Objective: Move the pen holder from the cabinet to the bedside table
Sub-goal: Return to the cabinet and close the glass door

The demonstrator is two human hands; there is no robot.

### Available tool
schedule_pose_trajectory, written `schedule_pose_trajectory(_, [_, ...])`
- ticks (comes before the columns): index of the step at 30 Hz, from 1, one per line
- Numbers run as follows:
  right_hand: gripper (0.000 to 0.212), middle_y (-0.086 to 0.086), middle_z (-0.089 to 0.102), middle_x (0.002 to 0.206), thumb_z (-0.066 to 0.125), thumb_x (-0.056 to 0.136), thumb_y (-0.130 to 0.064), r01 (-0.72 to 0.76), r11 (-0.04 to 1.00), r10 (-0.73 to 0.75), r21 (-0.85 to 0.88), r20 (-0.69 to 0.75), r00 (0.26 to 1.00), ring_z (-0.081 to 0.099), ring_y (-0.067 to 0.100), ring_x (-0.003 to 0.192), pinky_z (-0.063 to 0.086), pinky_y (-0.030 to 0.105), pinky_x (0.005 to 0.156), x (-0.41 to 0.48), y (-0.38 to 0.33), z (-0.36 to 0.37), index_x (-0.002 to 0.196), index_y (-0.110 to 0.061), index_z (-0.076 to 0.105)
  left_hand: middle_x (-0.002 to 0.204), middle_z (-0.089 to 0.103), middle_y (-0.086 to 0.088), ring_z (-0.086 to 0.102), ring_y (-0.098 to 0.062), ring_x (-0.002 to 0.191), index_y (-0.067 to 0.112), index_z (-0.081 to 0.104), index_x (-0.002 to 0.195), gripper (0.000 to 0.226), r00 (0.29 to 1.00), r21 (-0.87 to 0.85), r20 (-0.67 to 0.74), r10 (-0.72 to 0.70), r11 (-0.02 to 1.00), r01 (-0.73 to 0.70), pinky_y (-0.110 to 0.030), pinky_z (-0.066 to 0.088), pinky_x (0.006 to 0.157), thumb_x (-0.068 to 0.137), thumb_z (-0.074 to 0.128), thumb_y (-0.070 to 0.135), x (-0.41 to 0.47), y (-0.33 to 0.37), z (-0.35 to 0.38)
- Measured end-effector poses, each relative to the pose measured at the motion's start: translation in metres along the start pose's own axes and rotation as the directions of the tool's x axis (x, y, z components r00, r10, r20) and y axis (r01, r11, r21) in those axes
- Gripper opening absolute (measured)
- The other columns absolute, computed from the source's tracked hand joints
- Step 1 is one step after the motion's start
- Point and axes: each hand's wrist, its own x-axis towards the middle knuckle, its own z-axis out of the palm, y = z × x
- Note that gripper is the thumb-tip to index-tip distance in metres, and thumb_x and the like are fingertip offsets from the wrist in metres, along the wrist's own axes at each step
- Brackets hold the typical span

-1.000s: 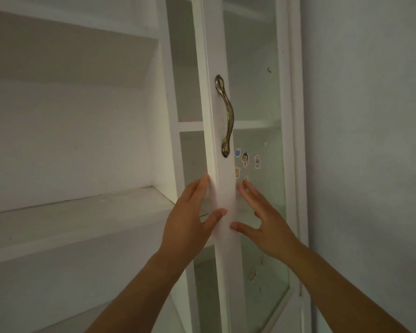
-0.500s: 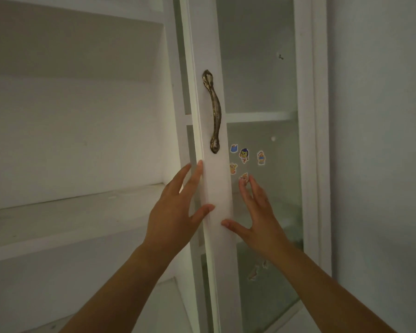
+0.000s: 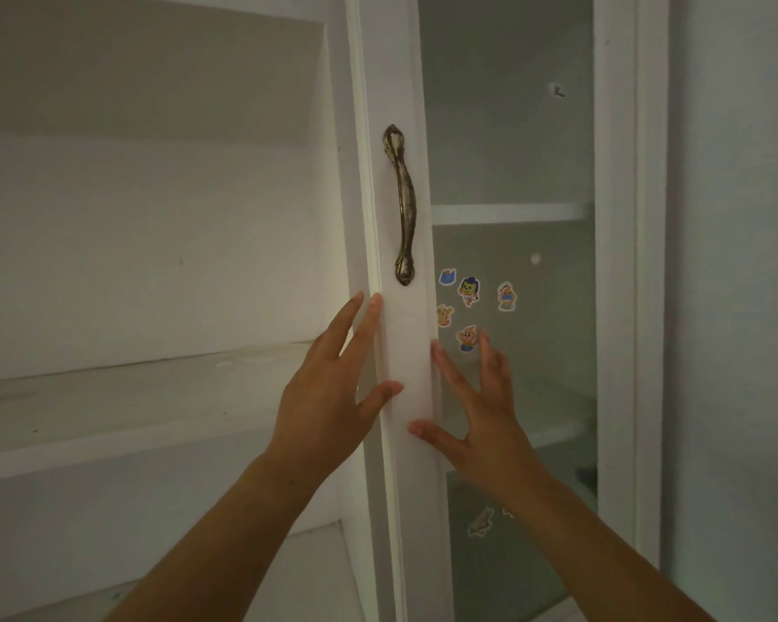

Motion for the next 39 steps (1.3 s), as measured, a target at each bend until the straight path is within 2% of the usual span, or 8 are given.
schedule_pose_trajectory(2, [0.082, -0.008, -0.031, 0.151, 0.036, 0.064, -0.086, -0.01, 1.0, 0.01, -0.02, 0.013, 1.0, -0.031, 0.022, 0.137, 0.005, 0.051, 0.113, 0.0, -0.001, 0.0, 0.124, -0.069, -0.017, 0.152, -0.004, 0.019, 0.018, -0.011, 0.14, 0.043, -0.009, 0.134, 0.086, 1.0, 0.003, 0.01, 0.029, 1.0, -0.029, -0.031, 0.034, 0.103, 0.08, 0.057, 0.045, 0.001, -0.001, 0.0])
schedule_pose_trajectory(6, [0.081, -0.005, -0.029, 0.153, 0.024, 0.058, -0.091, -0.007, 0.999, 0.006, -0.053, -0.014, 1.0, -0.03, 0.025, 0.138, 0.007, 0.053, 0.112, 0.005, 0.0, 0.007, 0.122, -0.07, -0.021, 0.143, -0.015, 0.025, 0.018, -0.012, 0.141, 0.044, -0.014, 0.129, 0.083, 0.999, 0.015, 0.04, 0.029, 0.999, -0.03, -0.031, 0.033, 0.104, 0.082, 0.054, 0.046, 0.004, -0.007, 0.003])
schedule_pose_trajectory(12, [0.082, -0.006, -0.03, 0.152, 0.019, 0.057, -0.092, -0.022, 0.998, 0.02, -0.065, -0.03, 0.999, -0.032, 0.021, 0.136, 0.007, 0.053, 0.113, 0.009, 0.003, 0.014, 0.123, -0.068, -0.023, 0.148, -0.006, 0.022, 0.022, -0.012, 0.139, 0.041, -0.008, 0.134, 0.082, 0.998, -0.025, 0.029, 0.056, 0.998, -0.056, -0.031, 0.032, 0.105, 0.08, 0.053, 0.047, 0.008, -0.018, 0.007])
schedule_pose_trajectory(17, [0.082, -0.008, -0.038, 0.148, 0.016, 0.06, -0.09, -0.05, 0.991, 0.047, -0.126, -0.029, 0.998, -0.038, 0.021, 0.13, 0.007, 0.055, 0.113, 0.018, 0.0, 0.026, 0.124, -0.064, -0.027, 0.152, 0.008, 0.009, 0.023, -0.017, 0.14, 0.025, 0.004, 0.143, 0.085, 0.997, 0.046, -0.018, 0.073, 0.996, -0.072, -0.031, 0.023, 0.109, 0.08, 0.06, 0.041, 0.014, -0.034, 0.018])
schedule_pose_trajectory(21, [0.082, -0.011, -0.041, 0.142, 0.012, 0.058, -0.092, -0.064, 0.99, 0.058, -0.127, -0.049, 0.997, -0.038, 0.02, 0.131, 0.01, 0.058, 0.113, 0.021, 0.003, 0.03, 0.125, -0.063, -0.027, 0.147, -0.002, 0.02, 0.017, -0.008, 0.139, 0.035, -0.005, 0.138, 0.084, 0.998, -0.001, -0.009, 0.061, 0.998, -0.061, -0.022, 0.018, 0.103, 0.081, 0.057, 0.044, 0.016, -0.038, 0.02])
schedule_pose_trajectory(26, [0.081, -0.005, -0.031, 0.151, 0.016, 0.061, -0.09, -0.055, 0.989, 0.046, -0.137, -0.069, 0.997, -0.033, 0.021, 0.134, 0.01, 0.055, 0.112, 0.022, 0.002, 0.031, 0.126, -0.063, -0.026, 0.145, -0.008, 0.024, 0.015, -0.006, 0.139, 0.038, -0.01, 0.135, 0.084, 0.999, -0.01, 0.0, 0.047, 0.999, -0.047, -0.019, 0.019, 0.1, 0.082, 0.054, 0.045, 0.016, -0.038, 0.02])
schedule_pose_trajectory(34, [0.084, -0.003, -0.023, 0.154, 0.026, 0.066, -0.084, -0.085, 0.985, 0.084, -0.151, -0.011, 0.996, -0.019, 0.029, 0.142, 0.014, 0.055, 0.114, 0.018, -0.006, 0.02, 0.135, -0.058, -0.013, 0.154, 0.005, 0.014, 0.022, -0.012, 0.14, 0.031, -0.001, 0.143, 0.082, 0.998, 0.023, 0.03, -0.061, 0.998, 0.061, -0.026, 0.027, 0.103, 0.084, 0.055, 0.041, 0.012, -0.024, 0.017])
schedule_pose_trajectory(39, [0.078, -0.001, 0.003, 0.158, 0.034, 0.074, -0.073, -0.064, 0.993, 0.065, -0.097, 0.013, 0.998, 0.004, 0.027, 0.145, 0.02, 0.054, 0.114, 0.015, -0.018, -0.007, 0.143, -0.045, 0.013, 0.156, 0.012, 0.009, 0.024, -0.016, 0.139, 0.033, 0.005, 0.145, 0.078, 0.99, 0.124, 0.046, -0.136, 0.984, 0.129, -0.038, 0.037, 0.103, 0.079, 0.031, 0.067, 0.001, -0.007, 0.006])
